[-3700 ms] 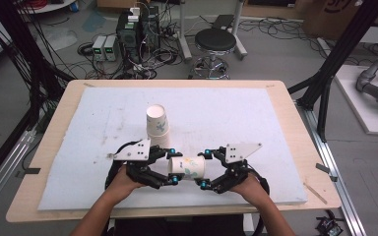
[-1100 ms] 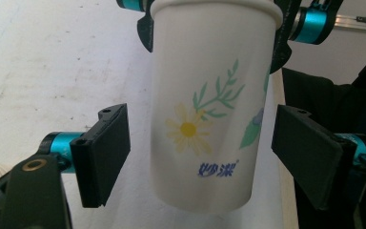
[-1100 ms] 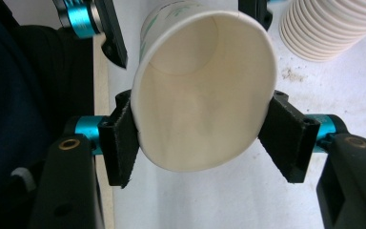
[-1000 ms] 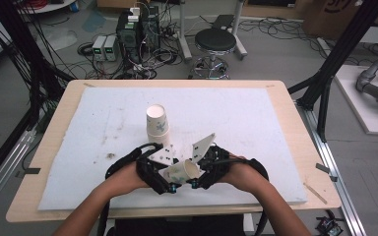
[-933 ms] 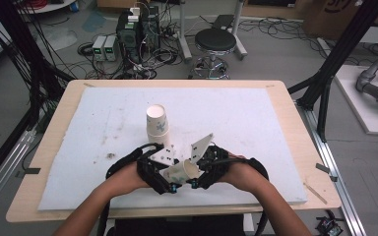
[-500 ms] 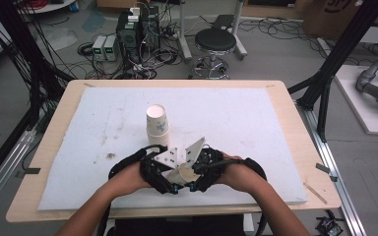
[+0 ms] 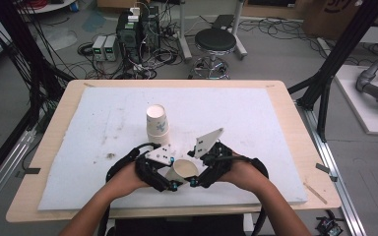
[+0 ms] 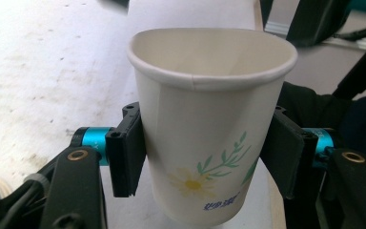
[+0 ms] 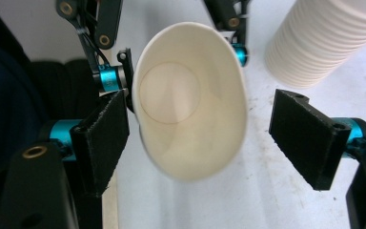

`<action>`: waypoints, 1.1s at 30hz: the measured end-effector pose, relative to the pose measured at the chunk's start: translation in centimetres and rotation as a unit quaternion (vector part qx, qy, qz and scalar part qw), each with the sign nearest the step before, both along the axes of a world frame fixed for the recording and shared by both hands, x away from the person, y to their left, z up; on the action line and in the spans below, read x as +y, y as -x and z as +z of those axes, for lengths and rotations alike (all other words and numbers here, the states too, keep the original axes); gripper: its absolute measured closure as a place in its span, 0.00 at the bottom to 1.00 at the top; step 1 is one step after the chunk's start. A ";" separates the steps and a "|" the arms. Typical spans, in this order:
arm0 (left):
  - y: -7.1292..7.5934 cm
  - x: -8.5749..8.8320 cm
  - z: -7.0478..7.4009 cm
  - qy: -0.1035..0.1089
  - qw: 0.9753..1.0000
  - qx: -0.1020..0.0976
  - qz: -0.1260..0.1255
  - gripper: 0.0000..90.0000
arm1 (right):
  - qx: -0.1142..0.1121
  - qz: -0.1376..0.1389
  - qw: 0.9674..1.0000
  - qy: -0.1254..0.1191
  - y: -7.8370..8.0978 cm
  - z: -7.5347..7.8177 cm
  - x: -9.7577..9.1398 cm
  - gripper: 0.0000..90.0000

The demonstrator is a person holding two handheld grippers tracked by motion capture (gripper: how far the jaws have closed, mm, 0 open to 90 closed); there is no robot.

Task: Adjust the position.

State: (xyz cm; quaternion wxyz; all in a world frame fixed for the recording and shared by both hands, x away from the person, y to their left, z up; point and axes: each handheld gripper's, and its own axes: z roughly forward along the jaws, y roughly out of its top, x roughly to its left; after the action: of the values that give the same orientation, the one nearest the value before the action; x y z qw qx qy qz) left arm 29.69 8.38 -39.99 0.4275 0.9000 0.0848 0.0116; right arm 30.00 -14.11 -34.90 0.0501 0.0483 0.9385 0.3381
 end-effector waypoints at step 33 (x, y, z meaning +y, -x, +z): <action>0.9 9.3 -2.8 0.181 0.962 -0.063 0.196 0.40 | -0.075 -0.256 0.948 -0.176 0.6 -5.5 -10.9 0.23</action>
State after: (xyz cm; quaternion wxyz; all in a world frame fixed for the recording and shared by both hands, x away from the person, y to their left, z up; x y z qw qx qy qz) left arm 28.78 17.67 -42.77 0.5775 0.7706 0.2326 0.1363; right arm 29.37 -24.99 -40.36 0.1956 0.2694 0.8139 0.4762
